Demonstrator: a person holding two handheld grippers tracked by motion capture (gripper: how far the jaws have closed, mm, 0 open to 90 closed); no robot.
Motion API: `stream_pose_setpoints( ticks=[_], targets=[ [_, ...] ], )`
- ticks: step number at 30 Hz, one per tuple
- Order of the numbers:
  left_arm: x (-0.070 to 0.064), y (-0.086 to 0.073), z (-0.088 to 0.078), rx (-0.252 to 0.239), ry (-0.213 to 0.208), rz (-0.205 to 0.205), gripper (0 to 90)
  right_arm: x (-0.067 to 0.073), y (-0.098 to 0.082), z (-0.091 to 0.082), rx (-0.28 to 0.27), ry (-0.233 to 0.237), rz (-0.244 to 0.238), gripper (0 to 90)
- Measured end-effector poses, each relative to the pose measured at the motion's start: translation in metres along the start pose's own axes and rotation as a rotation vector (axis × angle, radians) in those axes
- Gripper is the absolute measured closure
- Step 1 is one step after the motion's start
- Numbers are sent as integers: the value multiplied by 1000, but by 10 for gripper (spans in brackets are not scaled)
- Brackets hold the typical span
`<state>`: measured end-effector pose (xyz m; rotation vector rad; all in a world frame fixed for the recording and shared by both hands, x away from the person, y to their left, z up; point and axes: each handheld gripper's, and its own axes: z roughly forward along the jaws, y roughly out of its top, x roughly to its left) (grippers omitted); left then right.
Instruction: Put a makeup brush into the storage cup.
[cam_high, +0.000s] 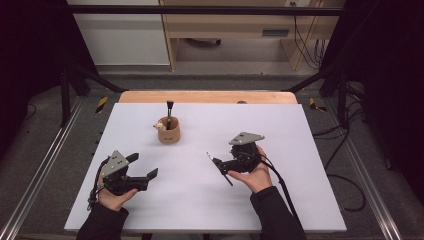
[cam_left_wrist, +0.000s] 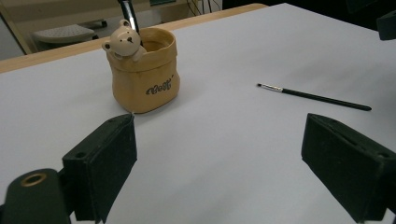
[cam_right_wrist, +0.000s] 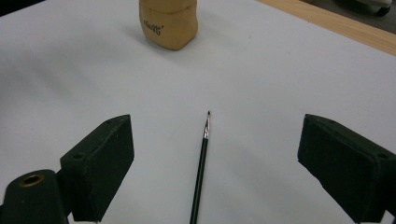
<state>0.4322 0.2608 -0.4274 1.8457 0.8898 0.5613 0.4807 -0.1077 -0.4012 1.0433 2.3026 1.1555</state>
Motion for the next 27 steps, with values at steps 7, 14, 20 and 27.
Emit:
stream_pose_setpoints(
  ticks=[7,14,20,27],
  targets=[
    [-1,0,1,4,-2,3,97,0,-2,12,37,-8,-2,130],
    [-1,0,1,5,-2,7,97,1,-5,23,72,-15,-8,138],
    [-2,0,1,4,-2,8,98,2,-9,34,101,-18,-14,159],
    [-3,0,2,8,-6,11,98,3,-12,44,135,-2,-29,210]
  ],
)
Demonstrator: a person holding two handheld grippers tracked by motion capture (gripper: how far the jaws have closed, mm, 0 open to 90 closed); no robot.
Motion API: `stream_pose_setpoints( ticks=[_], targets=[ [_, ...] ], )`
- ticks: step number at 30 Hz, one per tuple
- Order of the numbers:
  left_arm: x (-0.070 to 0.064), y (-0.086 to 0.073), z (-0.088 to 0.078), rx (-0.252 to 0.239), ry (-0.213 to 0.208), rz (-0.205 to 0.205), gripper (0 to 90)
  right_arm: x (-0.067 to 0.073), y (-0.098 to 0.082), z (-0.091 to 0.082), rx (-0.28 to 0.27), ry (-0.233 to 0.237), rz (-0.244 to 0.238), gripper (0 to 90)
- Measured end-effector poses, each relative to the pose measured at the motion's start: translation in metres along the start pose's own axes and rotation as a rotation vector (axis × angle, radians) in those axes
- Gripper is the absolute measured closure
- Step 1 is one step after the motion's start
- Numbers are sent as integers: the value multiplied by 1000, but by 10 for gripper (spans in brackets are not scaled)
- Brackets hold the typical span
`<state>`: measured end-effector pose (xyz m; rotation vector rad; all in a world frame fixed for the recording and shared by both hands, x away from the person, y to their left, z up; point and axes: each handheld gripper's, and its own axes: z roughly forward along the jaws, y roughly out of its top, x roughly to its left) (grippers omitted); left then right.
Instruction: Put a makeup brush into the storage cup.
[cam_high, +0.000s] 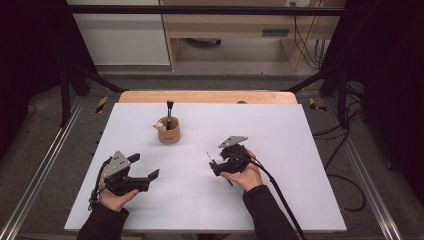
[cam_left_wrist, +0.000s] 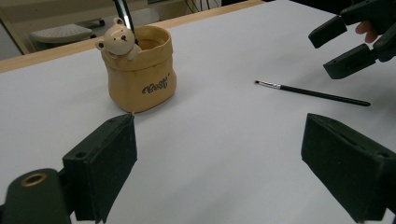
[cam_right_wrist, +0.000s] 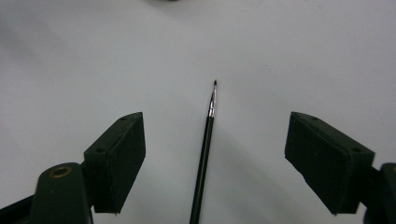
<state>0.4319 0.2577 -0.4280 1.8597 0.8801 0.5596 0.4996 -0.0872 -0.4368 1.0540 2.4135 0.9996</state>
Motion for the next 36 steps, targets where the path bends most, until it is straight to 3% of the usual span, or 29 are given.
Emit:
stream_pose_setpoints(
  ticks=[8,15,19,22,26,36],
  targets=[
    [-1,0,0,0,-1,7,98,2,-3,13,58,18,-6,283],
    [-1,0,1,6,-5,7,98,2,-5,20,80,26,-19,351],
    [-2,0,1,7,-6,9,98,3,-5,22,97,30,-3,404],
    [-2,0,1,6,-6,8,98,3,-6,25,100,36,-26,460],
    [-1,0,1,5,-6,12,99,5,-7,27,118,37,-15,515],
    [-3,0,2,9,-10,11,100,5,-9,30,142,37,-42,645]
  ],
)
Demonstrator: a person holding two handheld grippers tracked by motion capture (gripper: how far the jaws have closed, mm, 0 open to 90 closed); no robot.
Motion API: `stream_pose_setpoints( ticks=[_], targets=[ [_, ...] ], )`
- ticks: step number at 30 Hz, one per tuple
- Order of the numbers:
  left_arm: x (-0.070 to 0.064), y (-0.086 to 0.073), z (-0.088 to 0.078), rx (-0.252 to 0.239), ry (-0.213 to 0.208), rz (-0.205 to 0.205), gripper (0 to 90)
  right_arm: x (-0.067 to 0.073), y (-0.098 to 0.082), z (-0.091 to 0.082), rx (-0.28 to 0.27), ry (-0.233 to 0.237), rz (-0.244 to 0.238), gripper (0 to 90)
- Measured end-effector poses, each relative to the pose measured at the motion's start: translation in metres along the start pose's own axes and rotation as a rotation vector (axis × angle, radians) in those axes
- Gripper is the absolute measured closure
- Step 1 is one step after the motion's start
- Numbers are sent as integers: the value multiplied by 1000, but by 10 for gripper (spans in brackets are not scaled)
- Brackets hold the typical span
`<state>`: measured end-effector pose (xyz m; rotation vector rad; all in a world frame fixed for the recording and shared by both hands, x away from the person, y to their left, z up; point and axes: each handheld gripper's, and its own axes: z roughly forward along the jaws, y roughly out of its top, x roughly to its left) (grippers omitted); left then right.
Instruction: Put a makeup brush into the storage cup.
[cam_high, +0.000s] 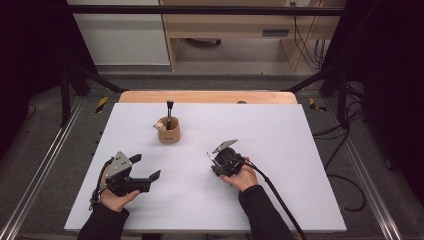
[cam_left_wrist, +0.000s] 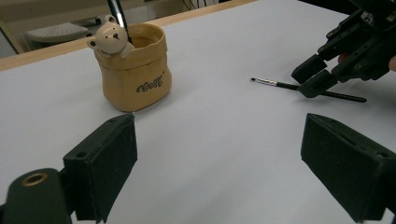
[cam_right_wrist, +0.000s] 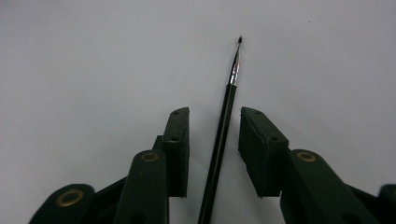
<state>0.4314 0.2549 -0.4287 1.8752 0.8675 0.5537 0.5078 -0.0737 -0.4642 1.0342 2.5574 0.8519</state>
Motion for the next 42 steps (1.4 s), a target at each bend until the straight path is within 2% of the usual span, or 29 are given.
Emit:
stream_pose_setpoints(
  ticks=[20,26,34,37,42],
  targets=[
    [-2,1,1,3,-7,8,106,-1,0,0,31,16,22,832],
    [-3,1,2,6,-9,12,107,-3,0,0,35,26,26,852],
    [-3,0,2,6,-10,13,108,-5,0,0,36,42,25,854],
    [-3,1,2,6,-12,13,109,-4,0,0,35,32,21,850],
    [-3,1,2,7,-13,10,109,-4,1,-4,33,32,25,785]
  ],
)
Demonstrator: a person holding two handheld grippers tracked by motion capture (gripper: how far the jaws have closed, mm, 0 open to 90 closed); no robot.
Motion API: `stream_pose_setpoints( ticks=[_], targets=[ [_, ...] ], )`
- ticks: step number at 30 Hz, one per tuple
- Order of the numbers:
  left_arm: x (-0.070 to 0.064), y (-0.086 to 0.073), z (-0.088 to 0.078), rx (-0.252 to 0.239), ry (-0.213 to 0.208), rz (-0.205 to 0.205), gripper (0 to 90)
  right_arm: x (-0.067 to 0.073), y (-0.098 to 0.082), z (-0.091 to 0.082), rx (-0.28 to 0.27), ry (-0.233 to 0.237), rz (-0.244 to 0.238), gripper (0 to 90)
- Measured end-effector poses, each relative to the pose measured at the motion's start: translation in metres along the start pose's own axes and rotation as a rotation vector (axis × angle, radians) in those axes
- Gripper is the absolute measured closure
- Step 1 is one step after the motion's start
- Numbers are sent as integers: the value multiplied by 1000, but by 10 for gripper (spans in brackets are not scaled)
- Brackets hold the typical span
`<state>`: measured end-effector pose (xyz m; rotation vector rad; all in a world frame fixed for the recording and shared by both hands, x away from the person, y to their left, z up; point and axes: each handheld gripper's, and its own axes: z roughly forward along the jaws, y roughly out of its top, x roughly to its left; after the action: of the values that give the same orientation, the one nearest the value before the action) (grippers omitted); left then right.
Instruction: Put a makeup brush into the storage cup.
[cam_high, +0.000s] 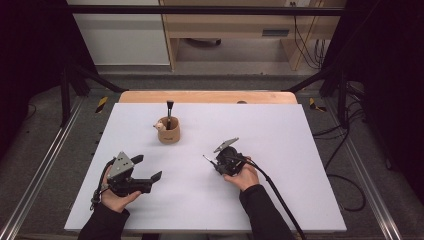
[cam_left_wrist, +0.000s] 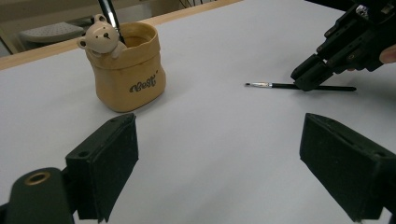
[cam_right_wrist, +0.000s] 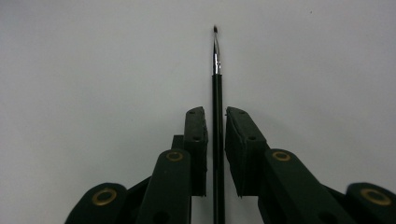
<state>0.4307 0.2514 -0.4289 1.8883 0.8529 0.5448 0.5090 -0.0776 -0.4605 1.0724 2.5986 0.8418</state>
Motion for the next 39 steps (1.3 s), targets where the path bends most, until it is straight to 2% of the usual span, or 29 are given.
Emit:
stream_pose_setpoints(
  ticks=[4,7,9,10,14,19,27,30,31,33,39],
  targets=[
    [0,0,0,0,0,0,109,-1,3,-9,-14,-3,-18,738],
    [0,0,0,1,-1,2,109,0,8,-15,2,-17,-26,699],
    [0,0,0,0,-2,2,109,0,11,-18,9,-24,-49,687],
    [0,0,0,1,-2,3,109,2,14,-20,21,-27,-43,678],
    [0,0,0,-2,-3,2,109,3,22,-21,47,-27,-84,652],
    [-1,1,-1,-2,-5,2,109,3,27,-16,90,-37,-96,627],
    [0,1,-1,-3,-4,1,109,3,31,-6,167,-40,-114,661],
    [0,1,-1,-2,-8,1,109,3,30,-3,197,-38,-101,683],
    [0,1,-1,-1,-7,1,109,2,30,-2,202,-45,-114,686],
    [0,1,-1,0,-7,1,109,1,29,0,215,-46,-103,695],
    [0,1,-1,1,-7,2,109,-1,28,3,244,-39,-108,726]
  ],
)
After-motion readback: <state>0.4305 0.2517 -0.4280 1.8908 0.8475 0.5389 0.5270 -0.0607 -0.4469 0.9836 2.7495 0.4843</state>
